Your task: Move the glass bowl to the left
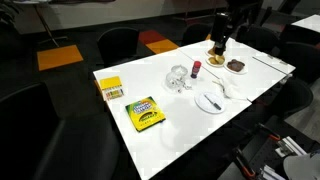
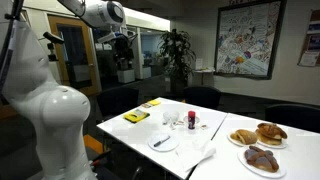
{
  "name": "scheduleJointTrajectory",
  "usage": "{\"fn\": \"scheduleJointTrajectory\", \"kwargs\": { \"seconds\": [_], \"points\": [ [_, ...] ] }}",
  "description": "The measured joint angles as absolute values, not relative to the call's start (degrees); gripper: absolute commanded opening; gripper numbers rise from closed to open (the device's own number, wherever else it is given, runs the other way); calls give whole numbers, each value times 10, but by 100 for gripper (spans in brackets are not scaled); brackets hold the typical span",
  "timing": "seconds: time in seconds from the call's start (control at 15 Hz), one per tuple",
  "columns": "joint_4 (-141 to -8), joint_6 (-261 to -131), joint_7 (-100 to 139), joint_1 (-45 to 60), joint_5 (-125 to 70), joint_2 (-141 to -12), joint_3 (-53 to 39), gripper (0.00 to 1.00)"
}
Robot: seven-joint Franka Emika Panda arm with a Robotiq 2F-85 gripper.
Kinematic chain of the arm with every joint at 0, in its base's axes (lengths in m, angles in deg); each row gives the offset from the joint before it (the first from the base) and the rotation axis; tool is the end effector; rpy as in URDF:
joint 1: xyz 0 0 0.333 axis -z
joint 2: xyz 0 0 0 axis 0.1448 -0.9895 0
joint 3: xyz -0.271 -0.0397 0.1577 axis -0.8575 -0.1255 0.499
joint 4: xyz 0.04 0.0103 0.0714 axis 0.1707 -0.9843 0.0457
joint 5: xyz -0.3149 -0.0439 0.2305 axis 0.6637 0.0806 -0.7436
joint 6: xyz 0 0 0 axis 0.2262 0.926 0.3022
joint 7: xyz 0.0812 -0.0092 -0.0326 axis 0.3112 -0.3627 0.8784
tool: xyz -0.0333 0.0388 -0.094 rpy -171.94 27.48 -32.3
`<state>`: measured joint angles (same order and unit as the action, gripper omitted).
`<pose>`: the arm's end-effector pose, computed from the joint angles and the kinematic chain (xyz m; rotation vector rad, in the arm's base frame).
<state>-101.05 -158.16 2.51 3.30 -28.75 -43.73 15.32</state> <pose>0.4203 0.1910 0.5318 2.9786 0.0287 -0.1013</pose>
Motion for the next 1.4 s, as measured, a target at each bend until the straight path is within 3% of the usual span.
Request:
{"fn": "scheduleJointTrajectory", "kwargs": {
  "seconds": [0.67, 1.4],
  "points": [
    [-1012, -1591, 25, 28, -288, -437, 140, 100],
    [-1069, -1742, 78, 41, -302, -450, 25, 100]
  ]
}}
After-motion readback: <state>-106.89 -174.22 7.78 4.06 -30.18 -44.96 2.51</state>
